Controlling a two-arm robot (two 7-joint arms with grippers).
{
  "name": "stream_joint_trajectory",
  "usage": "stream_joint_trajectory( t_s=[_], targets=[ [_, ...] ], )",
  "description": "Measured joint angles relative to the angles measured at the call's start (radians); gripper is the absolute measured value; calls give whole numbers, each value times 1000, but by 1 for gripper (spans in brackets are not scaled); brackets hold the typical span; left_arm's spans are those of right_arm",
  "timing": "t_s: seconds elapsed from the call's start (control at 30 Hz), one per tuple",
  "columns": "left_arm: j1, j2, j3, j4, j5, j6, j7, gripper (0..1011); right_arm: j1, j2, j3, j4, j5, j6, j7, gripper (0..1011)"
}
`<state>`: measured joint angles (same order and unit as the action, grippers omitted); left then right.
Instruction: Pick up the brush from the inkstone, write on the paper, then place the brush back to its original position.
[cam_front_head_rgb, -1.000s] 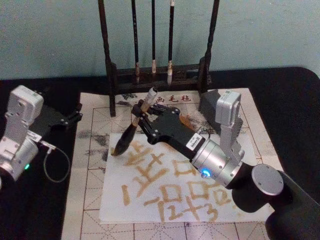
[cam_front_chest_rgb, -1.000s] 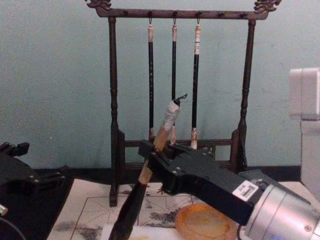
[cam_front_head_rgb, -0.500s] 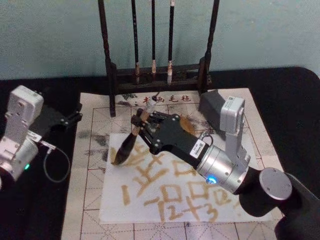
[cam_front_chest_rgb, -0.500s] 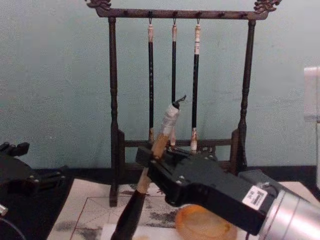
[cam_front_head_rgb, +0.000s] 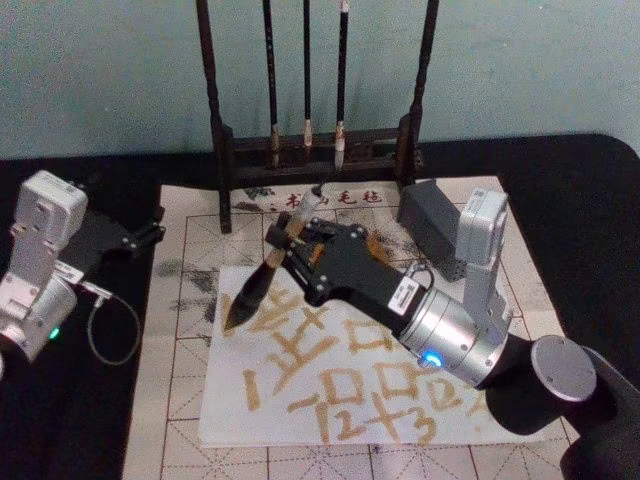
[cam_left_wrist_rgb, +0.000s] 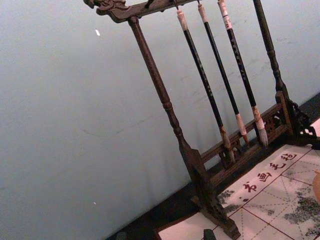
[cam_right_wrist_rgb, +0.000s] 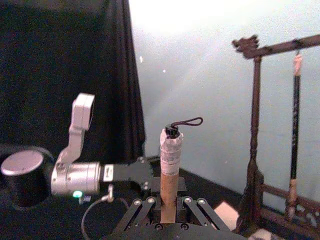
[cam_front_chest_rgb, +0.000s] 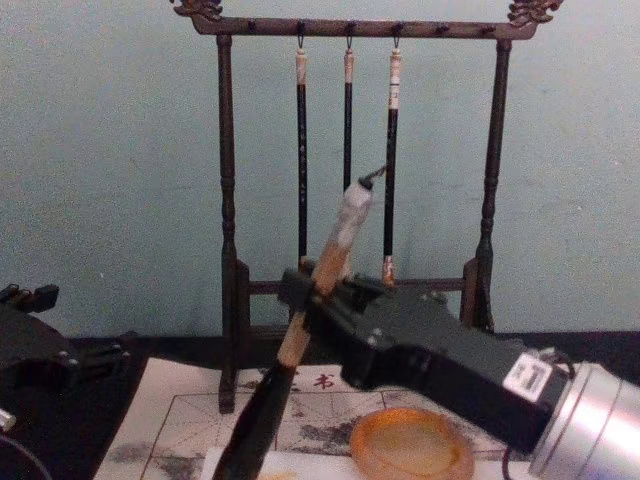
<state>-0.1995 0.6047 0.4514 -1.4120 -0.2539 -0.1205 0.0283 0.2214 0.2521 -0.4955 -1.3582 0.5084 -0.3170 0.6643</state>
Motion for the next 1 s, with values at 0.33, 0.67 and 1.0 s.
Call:
stream_joint_trajectory(
  t_s=[0.33, 0.67, 1.0],
  targets=[
    [0, 0, 0, 0, 0, 0, 0, 1001, 5, -15, 36, -31, 62, 27, -37, 185],
    [0, 0, 0, 0, 0, 0, 0, 1001, 21, -34, 80, -42, 125, 78, -91, 185],
    [0, 0, 0, 0, 0, 0, 0, 1001, 26, -41, 137, -56, 170, 111, -169, 185]
  ],
)
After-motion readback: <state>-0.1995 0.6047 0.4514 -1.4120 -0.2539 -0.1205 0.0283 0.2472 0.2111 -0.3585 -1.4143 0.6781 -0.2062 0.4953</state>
